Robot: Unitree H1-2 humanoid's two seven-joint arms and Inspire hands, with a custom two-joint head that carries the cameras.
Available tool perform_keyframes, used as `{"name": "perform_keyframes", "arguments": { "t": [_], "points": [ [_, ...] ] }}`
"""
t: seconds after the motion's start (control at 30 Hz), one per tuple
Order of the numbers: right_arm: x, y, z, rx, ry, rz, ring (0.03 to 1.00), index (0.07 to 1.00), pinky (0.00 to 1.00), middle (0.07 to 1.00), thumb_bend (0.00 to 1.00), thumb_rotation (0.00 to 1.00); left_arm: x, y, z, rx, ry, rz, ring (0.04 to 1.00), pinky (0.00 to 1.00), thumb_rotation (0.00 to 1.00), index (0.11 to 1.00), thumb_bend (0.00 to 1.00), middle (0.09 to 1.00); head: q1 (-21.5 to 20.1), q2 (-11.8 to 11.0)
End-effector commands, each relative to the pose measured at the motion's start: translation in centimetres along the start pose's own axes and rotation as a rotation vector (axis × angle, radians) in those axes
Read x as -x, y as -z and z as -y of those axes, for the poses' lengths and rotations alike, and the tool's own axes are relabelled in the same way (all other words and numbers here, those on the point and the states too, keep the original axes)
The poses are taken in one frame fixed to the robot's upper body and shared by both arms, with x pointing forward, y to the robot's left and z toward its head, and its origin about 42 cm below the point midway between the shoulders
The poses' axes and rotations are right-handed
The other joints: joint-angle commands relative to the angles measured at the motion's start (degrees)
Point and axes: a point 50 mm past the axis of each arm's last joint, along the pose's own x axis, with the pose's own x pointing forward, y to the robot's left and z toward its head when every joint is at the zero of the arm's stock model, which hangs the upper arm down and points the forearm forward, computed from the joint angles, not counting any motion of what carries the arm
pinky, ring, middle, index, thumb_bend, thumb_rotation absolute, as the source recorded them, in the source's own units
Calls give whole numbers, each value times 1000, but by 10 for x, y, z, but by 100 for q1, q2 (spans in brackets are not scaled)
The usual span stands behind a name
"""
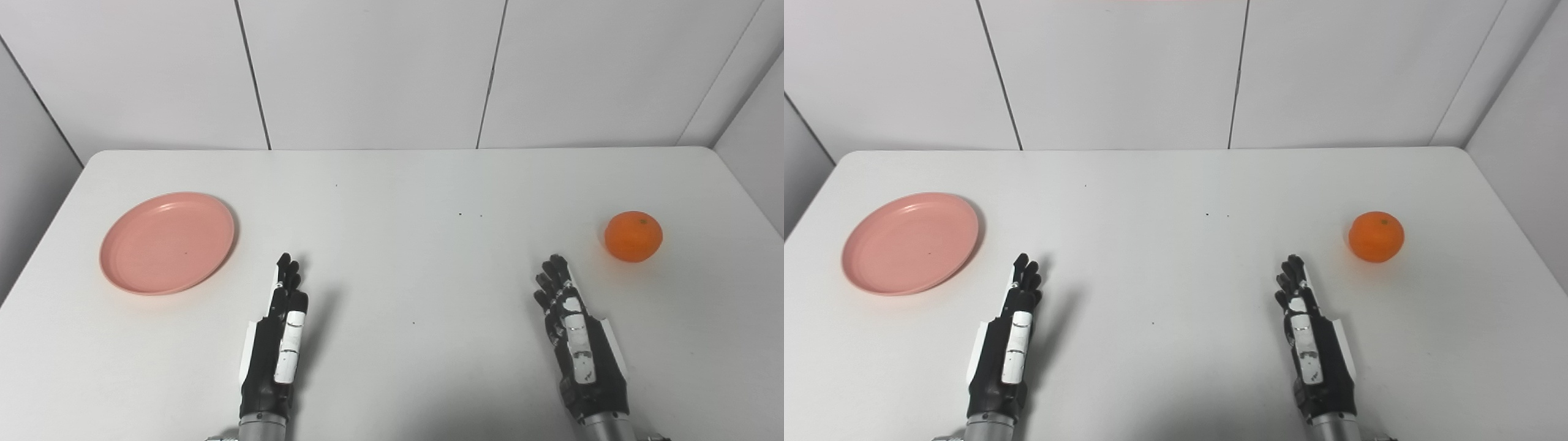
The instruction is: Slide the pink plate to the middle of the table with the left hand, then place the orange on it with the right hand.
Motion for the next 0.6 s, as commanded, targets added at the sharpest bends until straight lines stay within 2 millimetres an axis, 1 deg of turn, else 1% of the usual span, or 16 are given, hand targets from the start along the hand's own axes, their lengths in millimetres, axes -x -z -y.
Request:
{"name": "perform_keyframes", "arguments": {
  "t": [0.0, 0.1, 0.13, 0.17, 0.23, 0.27, 0.3, 0.33, 0.37, 0.4, 0.43, 0.47, 0.5, 0.53, 0.57],
  "points": [
    [19, 13, 7, 20, 22, -63, 986, 983, 1000, 987, 862, 954, 75, 25, -29, -81, -34, -185, 993, 998, 1000, 1000, 647, 1000, 2, 4],
    [20, 14, 9, 20, 23, -65, 985, 980, 1000, 985, 864, 952, 76, 26, -28, -78, -35, -189, 995, 1000, 1000, 1000, 643, 1000, 184, -93],
    [20, 15, 9, 21, 25, -66, 985, 979, 1000, 983, 866, 952, 76, 27, -27, -76, -36, -191, 994, 1000, 1000, 1000, 646, 1000, 184, -93],
    [21, 16, 12, 21, 23, -67, 987, 979, 1000, 984, 864, 951, 76, 28, -25, -75, -36, -188, 993, 997, 1000, 1000, 645, 1000, 427, -204],
    [23, 18, 17, 24, 15, -70, 997, 992, 1000, 996, 859, 960, 76, 32, -21, -71, -36, -184, 990, 985, 1000, 1000, 632, 1000, 652, -308],
    [24, 19, 21, 26, 11, -71, 1000, 998, 1000, 999, 850, 969, 76, 34, -18, -70, -36, -184, 985, 972, 1000, 1000, 630, 999, 840, -397],
    [25, 20, 24, 26, 9, -72, 1000, 998, 1000, 999, 848, 971, 76, 35, -15, -70, -38, -186, 984, 970, 1000, 1000, 630, 999, 911, -433],
    [25, 22, 27, 26, 7, -74, 1000, 999, 1000, 1000, 846, 972, 76, 36, -12, -68, -41, -188, 980, 961, 1000, 999, 630, 996, 1113, -524],
    [25, 23, 30, 26, 6, -75, 1000, 1000, 1000, 1000, 847, 974, 75, 37, -10, -67, -43, -189, 975, 950, 995, 996, 627, 992, 1113, -524],
    [25, 24, 33, 26, 0, -78, 1000, 1000, 1000, 1000, 847, 974, 74, 38, -8, -63, -44, -189, 973, 946, 994, 995, 626, 991, 1280, -618],
    [25, 25, 35, 27, -4, -80, 1000, 1000, 1000, 1000, 840, 976, 73, 39, -7, -59, -44, -190, 967, 938, 985, 991, 625, 988, 1280, -618],
    [24, 27, 38, 25, -8, -83, 1000, 1000, 1000, 1000, 836, 978, 72, 39, -6, -55, -44, -188, 965, 934, 980, 989, 625, 986, 1441, -742],
    [24, 28, 40, 24, -10, -84, 1000, 999, 1000, 998, 829, 974, 70, 40, -5, -52, -44, -186, 959, 922, 970, 984, 633, 983, 1441, -742],
    [23, 30, 43, 21, -11, -85, 999, 994, 1000, 994, 824, 971, 69, 40, -3, -52, -44, -184, 953, 910, 965, 979, 641, 980, 1567, -855],
    [23, 32, 45, 19, -11, -86, 999, 993, 1000, 993, 824, 970, 68, 41, -2, -52, -44, -182, 952, 908, 964, 978, 642, 979, 1623, -912]
  ]
}}
